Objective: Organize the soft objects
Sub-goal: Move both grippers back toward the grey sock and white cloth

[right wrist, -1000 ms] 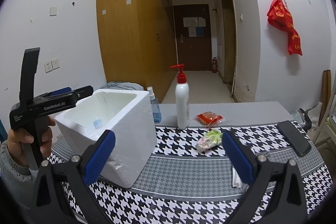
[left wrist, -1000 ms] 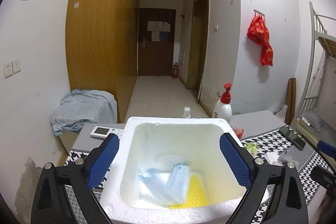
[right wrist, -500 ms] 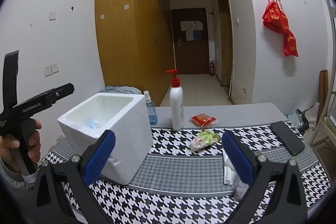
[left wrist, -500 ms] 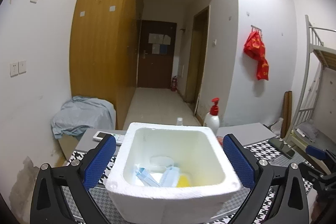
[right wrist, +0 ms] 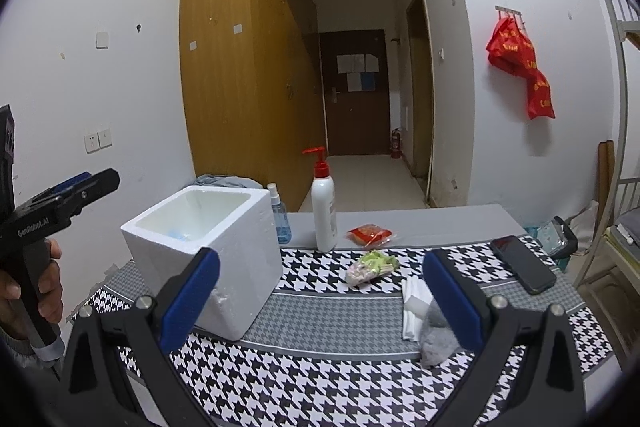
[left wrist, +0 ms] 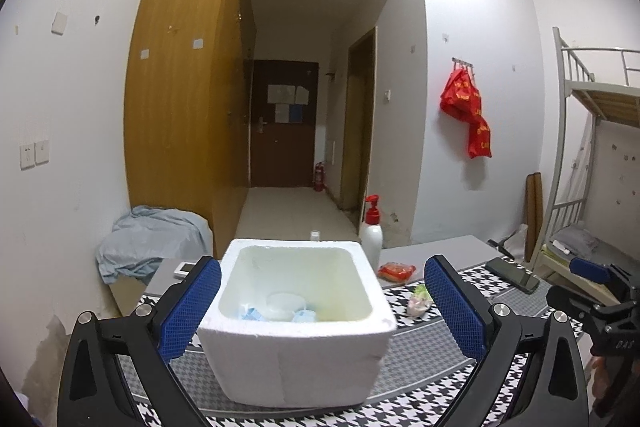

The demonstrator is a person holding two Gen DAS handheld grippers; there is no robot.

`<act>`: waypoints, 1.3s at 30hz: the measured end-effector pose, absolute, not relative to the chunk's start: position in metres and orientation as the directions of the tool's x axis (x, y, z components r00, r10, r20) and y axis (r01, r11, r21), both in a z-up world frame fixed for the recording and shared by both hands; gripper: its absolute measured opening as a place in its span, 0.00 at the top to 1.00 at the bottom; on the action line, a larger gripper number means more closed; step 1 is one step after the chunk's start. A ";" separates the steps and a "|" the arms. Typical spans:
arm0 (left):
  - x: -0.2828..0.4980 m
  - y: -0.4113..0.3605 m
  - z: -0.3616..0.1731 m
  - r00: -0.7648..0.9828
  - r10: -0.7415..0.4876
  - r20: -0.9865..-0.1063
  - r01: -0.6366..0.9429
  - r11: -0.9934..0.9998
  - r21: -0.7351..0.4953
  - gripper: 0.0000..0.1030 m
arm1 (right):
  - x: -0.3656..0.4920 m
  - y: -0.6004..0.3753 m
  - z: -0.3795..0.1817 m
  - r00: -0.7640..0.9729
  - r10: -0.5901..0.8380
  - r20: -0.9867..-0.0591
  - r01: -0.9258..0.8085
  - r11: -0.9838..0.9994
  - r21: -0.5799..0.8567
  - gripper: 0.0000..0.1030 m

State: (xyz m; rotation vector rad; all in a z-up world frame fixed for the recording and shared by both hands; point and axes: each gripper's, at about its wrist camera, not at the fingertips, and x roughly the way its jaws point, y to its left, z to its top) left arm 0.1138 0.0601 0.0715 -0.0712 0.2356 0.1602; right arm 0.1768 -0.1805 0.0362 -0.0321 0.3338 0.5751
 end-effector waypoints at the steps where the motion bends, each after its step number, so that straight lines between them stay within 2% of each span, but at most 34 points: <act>1: 0.114 0.059 0.072 0.960 0.146 -0.237 -0.163 0.985 -0.053 0.01 | 0.174 -0.183 0.037 0.789 0.527 -0.315 -0.537 0.841 0.062 0.00; 22: 0.087 0.049 0.057 0.977 0.012 -0.213 -0.022 0.999 -0.047 0.01 | 0.129 -0.200 0.048 0.854 0.442 -0.276 -0.442 0.895 0.064 0.00; 35: 0.098 0.005 0.043 0.974 -0.059 -0.220 0.047 0.997 -0.062 0.01 | 0.117 -0.228 0.035 0.884 0.392 -0.253 -0.409 0.913 -0.015 0.00; 39: 0.105 -0.005 0.038 0.971 -0.074 -0.226 0.062 0.996 -0.060 0.01 | 0.129 -0.238 0.028 0.887 0.383 -0.258 -0.396 0.918 0.001 0.00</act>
